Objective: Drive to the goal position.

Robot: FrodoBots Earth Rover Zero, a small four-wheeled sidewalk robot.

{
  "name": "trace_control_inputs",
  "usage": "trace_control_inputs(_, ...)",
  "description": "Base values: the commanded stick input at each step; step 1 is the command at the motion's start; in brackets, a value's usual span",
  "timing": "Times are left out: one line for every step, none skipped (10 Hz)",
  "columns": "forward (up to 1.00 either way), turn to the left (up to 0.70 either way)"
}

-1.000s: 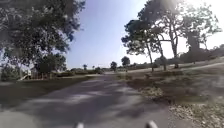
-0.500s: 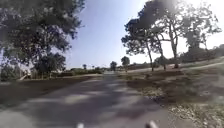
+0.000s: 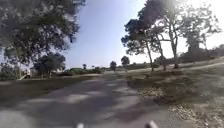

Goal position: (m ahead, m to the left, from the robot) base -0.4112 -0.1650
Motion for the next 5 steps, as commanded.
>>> trace_control_inputs(0.1,-0.01)
trace_control_inputs(0.11,-0.01)
trace_control_inputs(0.11,-0.01)
trace_control_inputs(0.11,-0.01)
trace_control_inputs(0.11,-0.01)
